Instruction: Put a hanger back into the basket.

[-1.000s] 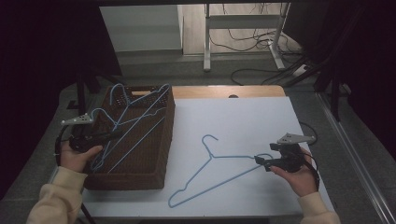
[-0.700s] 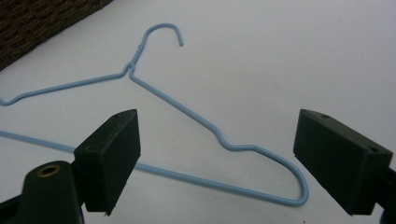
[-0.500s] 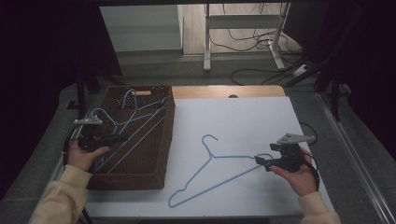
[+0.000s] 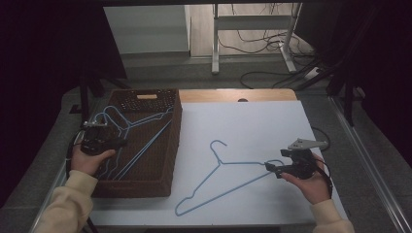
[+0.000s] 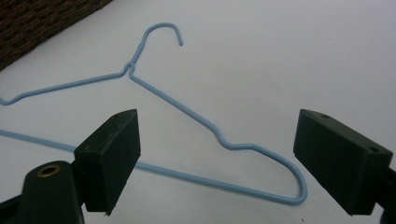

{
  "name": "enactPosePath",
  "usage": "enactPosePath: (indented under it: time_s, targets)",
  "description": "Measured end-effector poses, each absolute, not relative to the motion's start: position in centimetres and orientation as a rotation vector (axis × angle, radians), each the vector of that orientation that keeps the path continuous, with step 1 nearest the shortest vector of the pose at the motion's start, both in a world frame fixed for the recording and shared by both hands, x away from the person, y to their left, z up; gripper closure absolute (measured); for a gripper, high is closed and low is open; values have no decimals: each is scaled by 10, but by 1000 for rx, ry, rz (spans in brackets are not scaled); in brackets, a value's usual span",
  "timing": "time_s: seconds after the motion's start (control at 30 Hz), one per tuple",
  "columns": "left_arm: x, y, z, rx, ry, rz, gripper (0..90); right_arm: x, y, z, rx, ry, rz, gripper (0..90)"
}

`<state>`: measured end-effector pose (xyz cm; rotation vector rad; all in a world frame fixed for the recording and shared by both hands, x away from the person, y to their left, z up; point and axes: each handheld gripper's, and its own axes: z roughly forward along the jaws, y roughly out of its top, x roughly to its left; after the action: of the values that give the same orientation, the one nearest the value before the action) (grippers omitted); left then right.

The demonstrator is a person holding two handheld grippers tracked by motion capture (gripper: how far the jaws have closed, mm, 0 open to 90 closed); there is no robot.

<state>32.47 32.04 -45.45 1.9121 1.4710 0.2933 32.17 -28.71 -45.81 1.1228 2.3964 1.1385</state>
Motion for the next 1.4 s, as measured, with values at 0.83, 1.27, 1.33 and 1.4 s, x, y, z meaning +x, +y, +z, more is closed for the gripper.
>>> enactPosePath:
  time_s: [0.83, 1.27, 1.33, 1.4]
  targets:
    - [269, 208, -410, 1985, 934, 272, 278, 320, -280, -455, 1097, 2408, 1140, 139]
    - [263, 188, -418, 2031, 890, 234, 272, 316, -273, -454, 1078, 2415, 1149, 129]
    - [263, 190, -418, 2029, 891, 237, 272, 316, -272, -453, 1076, 2417, 1151, 129]
    - [262, 190, -418, 2029, 892, 239, 273, 316, -270, -453, 1079, 2411, 1144, 118]
